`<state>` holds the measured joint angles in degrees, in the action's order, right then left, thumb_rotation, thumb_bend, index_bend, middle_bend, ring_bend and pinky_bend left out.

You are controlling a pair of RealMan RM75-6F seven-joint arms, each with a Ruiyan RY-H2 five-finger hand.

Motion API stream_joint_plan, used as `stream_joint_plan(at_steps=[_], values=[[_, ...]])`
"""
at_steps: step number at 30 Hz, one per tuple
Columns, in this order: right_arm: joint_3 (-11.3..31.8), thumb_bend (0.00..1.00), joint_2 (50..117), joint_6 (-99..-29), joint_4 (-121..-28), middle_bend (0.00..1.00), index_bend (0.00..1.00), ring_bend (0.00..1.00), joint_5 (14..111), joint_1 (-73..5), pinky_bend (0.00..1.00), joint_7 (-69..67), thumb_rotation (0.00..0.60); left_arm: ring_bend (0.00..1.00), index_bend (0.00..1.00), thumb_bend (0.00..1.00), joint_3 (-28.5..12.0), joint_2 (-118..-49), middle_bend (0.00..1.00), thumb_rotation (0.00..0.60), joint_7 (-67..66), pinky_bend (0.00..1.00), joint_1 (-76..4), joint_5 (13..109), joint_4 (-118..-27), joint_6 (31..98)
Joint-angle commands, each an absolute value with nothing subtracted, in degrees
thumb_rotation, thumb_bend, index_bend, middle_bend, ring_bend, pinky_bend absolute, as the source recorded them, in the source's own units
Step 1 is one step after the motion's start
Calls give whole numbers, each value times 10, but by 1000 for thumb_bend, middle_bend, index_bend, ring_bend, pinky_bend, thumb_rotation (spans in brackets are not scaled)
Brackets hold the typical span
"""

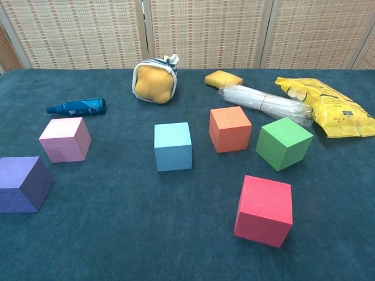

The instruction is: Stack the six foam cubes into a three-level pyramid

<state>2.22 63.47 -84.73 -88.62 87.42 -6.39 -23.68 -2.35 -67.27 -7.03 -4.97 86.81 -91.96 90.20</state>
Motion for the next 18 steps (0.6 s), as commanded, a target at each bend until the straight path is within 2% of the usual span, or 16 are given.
stream_joint_plan(at_steps=[1, 5, 9, 18], values=[[23, 307, 630, -853, -892, 119, 0, 39, 880, -62, 73, -238, 600, 27, 171, 310, -25, -670, 104, 600, -65, 93, -51, 871, -922, 901], [24, 306, 621, -863, -897, 119, 0, 38, 889, -59, 74, -243, 600, 30, 171, 309, -30, -650, 105, 600, -45, 97, -68, 887, -934, 885], [31, 307, 612, -874, -903, 119, 0, 39, 897, -60, 73, -243, 600, 47, 172, 311, -44, -620, 111, 600, -13, 113, -111, 897, -956, 832], [45, 306, 587, -882, -930, 119, 0, 39, 905, -68, 74, -231, 600, 54, 163, 309, -97, -608, 122, 600, -7, 132, -250, 824, -965, 627]])
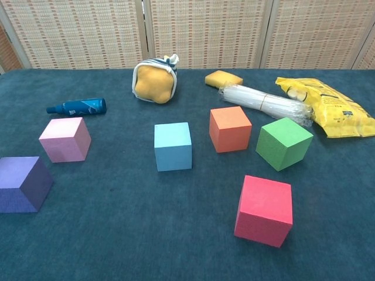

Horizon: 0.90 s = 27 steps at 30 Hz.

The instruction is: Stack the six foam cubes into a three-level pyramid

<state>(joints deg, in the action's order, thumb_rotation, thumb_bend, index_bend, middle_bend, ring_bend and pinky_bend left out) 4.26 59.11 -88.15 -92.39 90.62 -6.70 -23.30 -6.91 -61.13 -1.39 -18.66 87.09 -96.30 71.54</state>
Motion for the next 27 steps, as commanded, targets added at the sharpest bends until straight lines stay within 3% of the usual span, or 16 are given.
stream_joint_plan(at_steps=[1, 10, 21, 27], values=[[47, 306, 585, -882, -933, 119, 0, 39, 904, -68, 74, -230, 600, 54, 153, 309, -103, -615, 121, 600, -5, 133, -270, 803, -957, 593], [54, 307, 589, -855, -936, 119, 0, 39, 888, -83, 73, -223, 600, 36, 86, 314, -108, -653, 92, 600, 9, 136, -347, 721, -917, 459], [61, 306, 594, -824, -925, 119, 0, 39, 880, -102, 73, -227, 600, 17, 63, 310, -93, -694, 52, 600, -37, 134, -379, 644, -884, 415], [61, 306, 597, -813, -917, 119, 0, 39, 879, -109, 73, -234, 600, 35, 73, 306, -77, -729, 63, 600, -101, 141, -390, 597, -863, 434]])
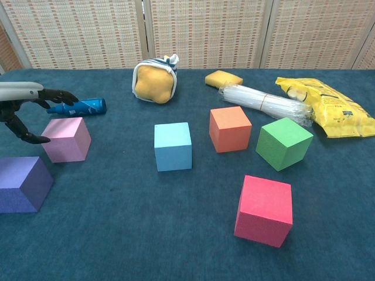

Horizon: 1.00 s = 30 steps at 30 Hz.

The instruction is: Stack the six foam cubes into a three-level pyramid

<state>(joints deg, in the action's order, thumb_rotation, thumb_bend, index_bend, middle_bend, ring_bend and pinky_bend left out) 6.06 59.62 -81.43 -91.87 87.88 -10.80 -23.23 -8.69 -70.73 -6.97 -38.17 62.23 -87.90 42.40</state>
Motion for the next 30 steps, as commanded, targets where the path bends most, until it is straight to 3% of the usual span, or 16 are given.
stream_joint_plan(at_steps=[1, 12, 14, 17, 22, 30], values=[[61, 306, 597, -813, -917, 119, 0, 39, 880, -110, 73, -235, 600, 43, 80, 307, -76, -735, 67, 600, -109, 144, -391, 590, -859, 439], [59, 307, 602, -813, -912, 119, 0, 39, 877, -109, 71, -236, 600, 201, 245, 311, -80, -775, 216, 600, -105, 228, -395, 554, -825, 451], [59, 307, 602, -812, -911, 119, 0, 39, 875, -109, 71, -235, 600, 317, 327, 309, -82, -785, 334, 600, -102, 298, -398, 561, -808, 453], [59, 306, 602, -814, -911, 119, 0, 39, 873, -107, 71, -235, 600, 416, 405, 306, -87, -790, 442, 600, -90, 365, -402, 576, -801, 455], [59, 307, 603, -817, -911, 119, 0, 39, 871, -105, 71, -233, 600, 415, 422, 303, -95, -793, 440, 600, -68, 365, -407, 636, -816, 481], [57, 307, 600, -821, -914, 119, 0, 39, 869, -100, 71, -230, 600, 393, 399, 304, -88, -809, 423, 600, -93, 357, -439, 671, -850, 463]])
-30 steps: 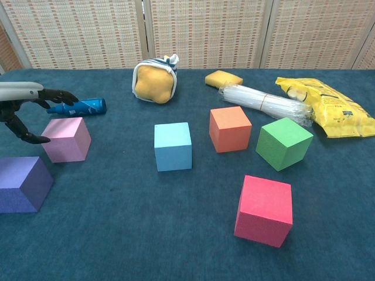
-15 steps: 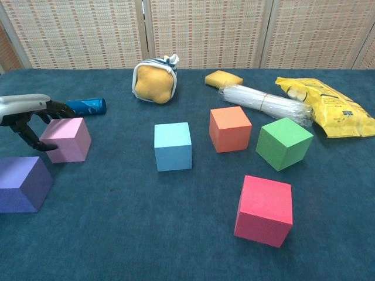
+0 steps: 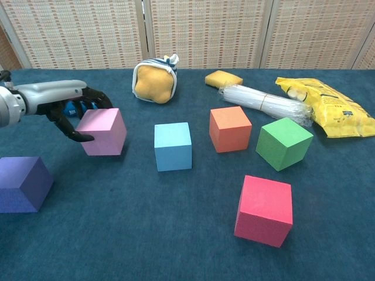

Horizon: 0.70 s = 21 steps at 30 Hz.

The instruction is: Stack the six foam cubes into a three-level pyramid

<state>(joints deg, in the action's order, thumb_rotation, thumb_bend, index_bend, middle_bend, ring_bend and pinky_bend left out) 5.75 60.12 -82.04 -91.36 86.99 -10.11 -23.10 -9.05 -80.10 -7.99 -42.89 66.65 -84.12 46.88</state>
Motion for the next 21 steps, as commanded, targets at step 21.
stream_joint_plan(at_steps=[21], values=[[52, 306, 598, -842, -907, 119, 0, 39, 865, -78, 71, -243, 600, 375, 377, 302, -104, -877, 405, 600, -199, 358, -498, 575, -836, 459]])
